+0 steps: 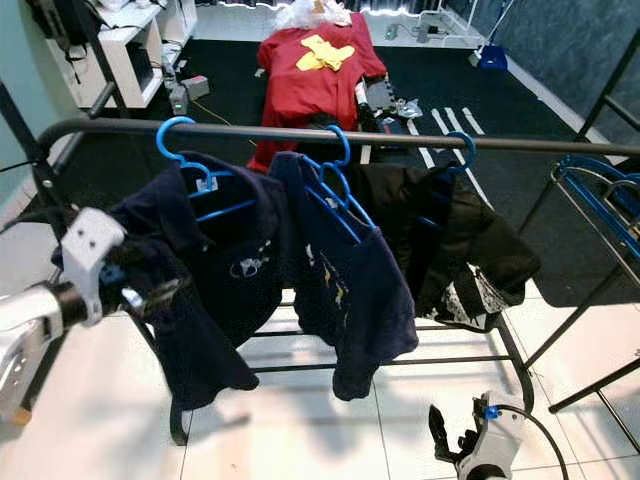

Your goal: Hang hanger

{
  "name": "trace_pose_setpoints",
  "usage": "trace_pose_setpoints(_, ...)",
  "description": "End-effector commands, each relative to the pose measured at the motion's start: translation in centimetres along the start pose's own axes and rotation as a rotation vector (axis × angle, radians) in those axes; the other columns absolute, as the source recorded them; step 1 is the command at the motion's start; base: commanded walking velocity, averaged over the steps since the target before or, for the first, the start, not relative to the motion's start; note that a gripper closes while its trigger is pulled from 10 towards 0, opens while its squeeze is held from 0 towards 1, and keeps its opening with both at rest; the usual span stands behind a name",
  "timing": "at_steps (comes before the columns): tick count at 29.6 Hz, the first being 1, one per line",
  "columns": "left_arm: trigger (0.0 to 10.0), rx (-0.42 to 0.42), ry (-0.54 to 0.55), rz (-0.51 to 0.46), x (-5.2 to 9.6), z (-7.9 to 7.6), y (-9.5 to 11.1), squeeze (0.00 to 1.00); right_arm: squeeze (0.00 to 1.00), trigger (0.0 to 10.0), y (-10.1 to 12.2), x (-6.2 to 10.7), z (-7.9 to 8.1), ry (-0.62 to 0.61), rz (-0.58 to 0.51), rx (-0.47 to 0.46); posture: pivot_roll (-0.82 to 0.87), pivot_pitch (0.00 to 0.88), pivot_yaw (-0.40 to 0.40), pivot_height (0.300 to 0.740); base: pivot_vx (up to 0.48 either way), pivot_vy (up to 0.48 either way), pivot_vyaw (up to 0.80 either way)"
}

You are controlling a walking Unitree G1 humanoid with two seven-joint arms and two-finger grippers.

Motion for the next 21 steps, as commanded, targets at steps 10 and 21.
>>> trace_pose_setpoints(10,10.0,-0.01,-0.682,0.228,4.4,-11.6,-1.2,0.0,0.0,10.0,-0.6,0.4,-0.2,-0.015,0.013,-0.006,0.01,0.093,-0.035,0.74,0.0,0.0,0.0)
trace_pose_setpoints(21,10.0,0.106,-0.623,-0.367,2.4,-10.1,9.0,0.0,0.0,10.0,-0.5,0.4,-0.1,-0.017,0.008,-0.007,0.01,0.088,-0.031,0.74,0.0,0.0,0.0)
Point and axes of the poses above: a point about 5 cm out from each wrist's last joint towards the gripper, its own x axis pointing back from the gripper into the wrist, its own y axis along the axis of the wrist's last joint, z = x × y, the point moved 6 cm from there along -x, pointing out of the wrist towards the gripper, and after that the axes turned 11 degrees about x, right-handed, at the moved point
